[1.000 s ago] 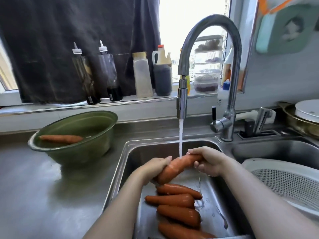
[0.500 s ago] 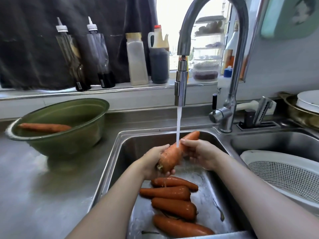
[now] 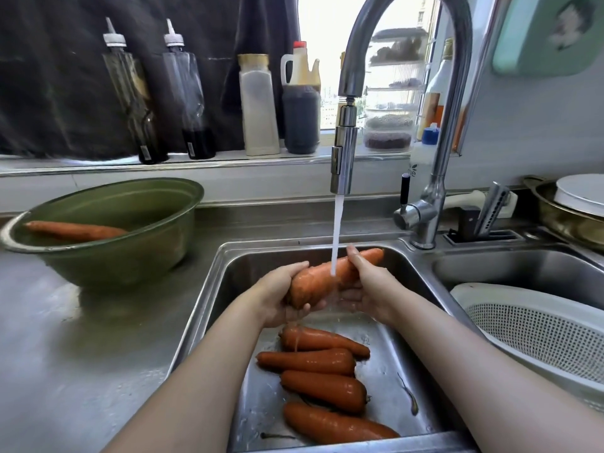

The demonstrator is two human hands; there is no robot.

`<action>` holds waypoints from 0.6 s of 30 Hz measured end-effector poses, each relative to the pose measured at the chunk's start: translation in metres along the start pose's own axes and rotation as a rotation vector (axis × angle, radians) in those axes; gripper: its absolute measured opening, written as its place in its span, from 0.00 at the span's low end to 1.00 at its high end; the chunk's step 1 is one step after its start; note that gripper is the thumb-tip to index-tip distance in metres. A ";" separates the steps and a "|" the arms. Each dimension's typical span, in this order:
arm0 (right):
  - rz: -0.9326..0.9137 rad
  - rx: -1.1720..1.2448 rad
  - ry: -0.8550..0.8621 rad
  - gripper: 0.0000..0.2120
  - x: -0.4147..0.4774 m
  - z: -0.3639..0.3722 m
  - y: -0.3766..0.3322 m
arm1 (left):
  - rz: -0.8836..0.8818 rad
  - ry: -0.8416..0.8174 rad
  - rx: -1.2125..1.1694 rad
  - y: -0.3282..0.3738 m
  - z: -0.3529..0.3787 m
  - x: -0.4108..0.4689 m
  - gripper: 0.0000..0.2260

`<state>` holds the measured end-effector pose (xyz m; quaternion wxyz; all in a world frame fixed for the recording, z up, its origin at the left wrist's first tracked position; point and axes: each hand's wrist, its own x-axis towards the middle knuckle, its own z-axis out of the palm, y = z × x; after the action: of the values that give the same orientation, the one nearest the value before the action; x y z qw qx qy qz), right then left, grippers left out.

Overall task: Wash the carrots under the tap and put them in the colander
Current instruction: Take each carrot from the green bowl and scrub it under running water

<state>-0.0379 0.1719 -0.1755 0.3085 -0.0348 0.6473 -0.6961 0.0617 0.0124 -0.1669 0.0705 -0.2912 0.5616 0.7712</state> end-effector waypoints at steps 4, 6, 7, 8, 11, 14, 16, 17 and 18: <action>-0.034 -0.018 -0.189 0.24 -0.007 0.005 0.001 | -0.085 0.050 0.181 0.001 -0.017 0.002 0.19; -0.060 -0.087 -0.214 0.27 -0.009 0.009 0.003 | -0.139 0.025 0.265 0.002 -0.025 -0.003 0.21; -0.065 -0.109 -0.212 0.28 -0.011 0.010 0.003 | -0.157 0.015 0.285 0.002 -0.028 -0.005 0.23; -0.068 -0.122 -0.207 0.29 -0.011 0.010 0.003 | -0.166 0.008 0.292 0.002 -0.031 -0.006 0.25; -0.068 -0.147 -0.181 0.31 -0.012 0.007 0.004 | -0.147 0.017 0.275 0.005 -0.036 -0.008 0.26; -0.061 -0.098 -0.137 0.26 -0.013 0.007 0.002 | -0.107 0.021 0.241 0.008 -0.037 -0.011 0.21; -0.047 -0.087 -0.100 0.25 -0.013 0.007 0.000 | -0.080 0.052 0.188 0.008 -0.037 -0.011 0.21; -0.041 -0.091 -0.081 0.25 -0.013 0.006 -0.001 | -0.058 0.079 0.152 0.008 -0.037 -0.010 0.20; -0.036 -0.094 -0.071 0.24 -0.013 0.004 -0.002 | -0.032 0.107 0.118 0.007 -0.038 -0.008 0.19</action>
<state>-0.0266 0.1744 -0.1683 0.3167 -0.0858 0.6673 -0.6686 0.0793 -0.0226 -0.1641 0.0697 -0.3363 0.6041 0.7191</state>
